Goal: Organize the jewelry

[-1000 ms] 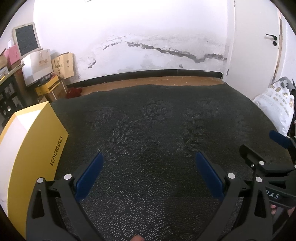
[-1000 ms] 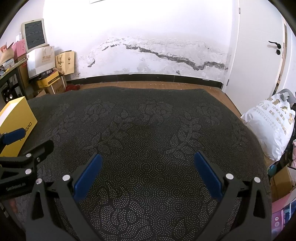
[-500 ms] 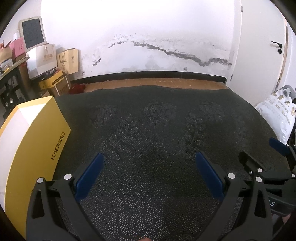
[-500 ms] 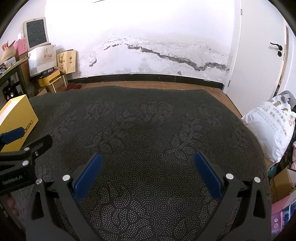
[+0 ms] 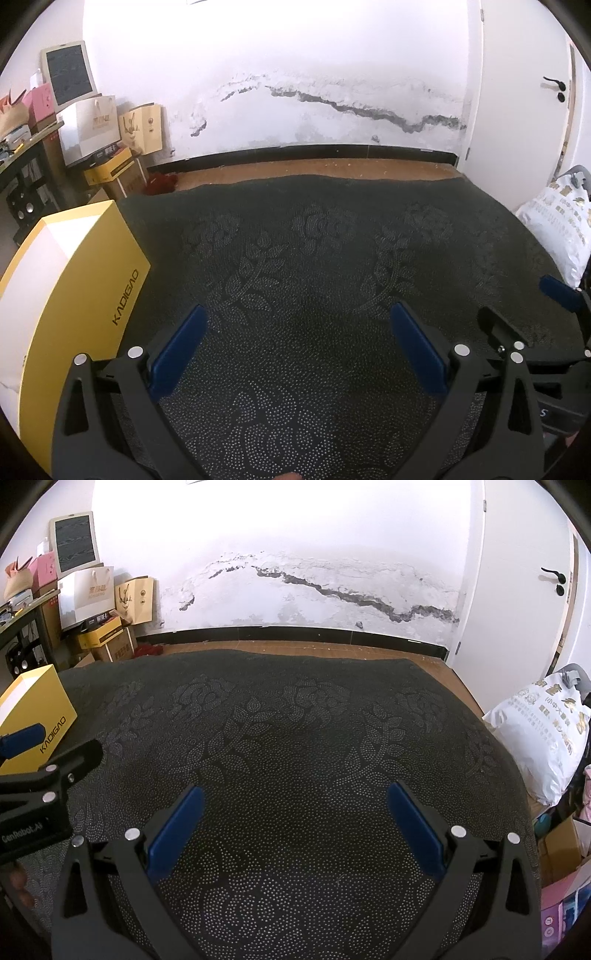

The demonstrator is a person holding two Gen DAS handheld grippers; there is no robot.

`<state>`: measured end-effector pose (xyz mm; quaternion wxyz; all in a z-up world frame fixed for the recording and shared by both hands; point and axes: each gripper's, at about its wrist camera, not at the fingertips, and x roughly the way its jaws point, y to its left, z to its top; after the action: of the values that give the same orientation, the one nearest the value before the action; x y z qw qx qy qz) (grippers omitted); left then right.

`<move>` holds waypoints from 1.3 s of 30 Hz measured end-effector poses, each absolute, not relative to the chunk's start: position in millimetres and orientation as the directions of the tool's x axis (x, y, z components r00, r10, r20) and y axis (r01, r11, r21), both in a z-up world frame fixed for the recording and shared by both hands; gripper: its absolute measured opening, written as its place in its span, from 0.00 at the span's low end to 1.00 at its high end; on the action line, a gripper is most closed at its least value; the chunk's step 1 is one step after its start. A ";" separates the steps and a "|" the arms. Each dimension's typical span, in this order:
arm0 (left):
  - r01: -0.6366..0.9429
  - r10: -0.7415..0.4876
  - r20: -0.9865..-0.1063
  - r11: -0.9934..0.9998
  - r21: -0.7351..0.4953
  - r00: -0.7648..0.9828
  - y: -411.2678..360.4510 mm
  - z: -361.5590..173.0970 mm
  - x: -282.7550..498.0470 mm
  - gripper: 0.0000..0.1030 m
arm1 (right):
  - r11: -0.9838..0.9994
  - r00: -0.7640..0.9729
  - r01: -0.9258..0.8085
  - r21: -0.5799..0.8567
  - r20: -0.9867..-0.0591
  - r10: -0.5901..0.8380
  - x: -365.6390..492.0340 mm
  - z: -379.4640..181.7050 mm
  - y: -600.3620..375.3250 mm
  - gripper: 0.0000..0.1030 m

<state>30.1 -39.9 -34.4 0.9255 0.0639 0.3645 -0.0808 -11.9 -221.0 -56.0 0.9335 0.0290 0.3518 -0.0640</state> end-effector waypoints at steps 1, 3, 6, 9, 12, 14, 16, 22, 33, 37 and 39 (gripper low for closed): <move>0.196 -0.098 -0.690 0.978 0.065 0.717 -41.3 -35.4 31.2 0.94 | 0.990 0.744 0.140 0.009 -0.661 -0.099 -11.8 -56.1 -221.0 0.93; 0.197 -0.093 -0.692 0.978 0.073 0.716 -42.7 -35.8 31.1 0.94 | 0.990 0.743 0.140 0.009 -0.662 -0.099 -11.9 -56.1 -220.9 0.93; 0.198 -0.095 -0.689 0.978 0.072 0.718 -42.8 -35.0 30.5 0.94 | 0.990 0.743 0.141 0.012 -0.662 -0.098 -12.4 -55.6 -221.4 0.93; 0.199 -0.097 -0.692 0.978 0.069 0.715 -42.7 -35.2 30.7 0.94 | 0.990 0.744 0.140 0.009 -0.661 -0.099 -12.5 -55.1 -222.1 0.93; 0.204 -0.099 -0.691 0.976 0.072 0.716 -43.1 -35.3 30.0 0.94 | 0.990 0.744 0.143 0.011 -0.660 -0.100 -12.9 -55.0 -222.8 0.93; 0.207 -0.102 -0.688 0.976 0.072 0.718 -43.3 -34.6 29.7 0.94 | 0.989 0.745 0.147 0.015 -0.660 -0.100 -13.0 -54.4 -224.0 0.93; 0.209 -0.103 -0.690 0.975 0.071 0.717 -44.4 -35.2 30.0 0.94 | 0.989 0.745 0.148 0.015 -0.660 -0.101 -12.7 -55.2 -223.5 0.93; 0.206 -0.105 -0.694 0.976 0.063 0.712 -42.8 -36.0 31.2 0.94 | 0.989 0.744 0.147 0.014 -0.660 -0.102 -12.8 -55.2 -223.6 0.93; 0.211 -0.110 -0.698 0.976 0.060 0.708 -43.3 -36.6 32.0 0.94 | 0.989 0.743 0.145 0.013 -0.662 -0.101 -13.1 -55.6 -223.9 0.93; 0.189 -0.092 -0.690 0.980 0.065 0.718 -41.4 -35.5 29.5 0.94 | 0.989 0.742 0.144 0.012 -0.662 -0.100 -12.9 -55.7 -223.9 0.93; 0.170 -0.076 -0.682 0.983 0.071 0.727 -39.6 -35.5 26.8 0.94 | 0.989 0.742 0.144 0.011 -0.663 -0.101 -13.0 -55.5 -223.9 0.93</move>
<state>26.8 -39.6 -35.5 0.9271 0.0643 0.3633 -0.0664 -13.0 -223.9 -55.5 0.9327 0.0307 0.3532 -0.0657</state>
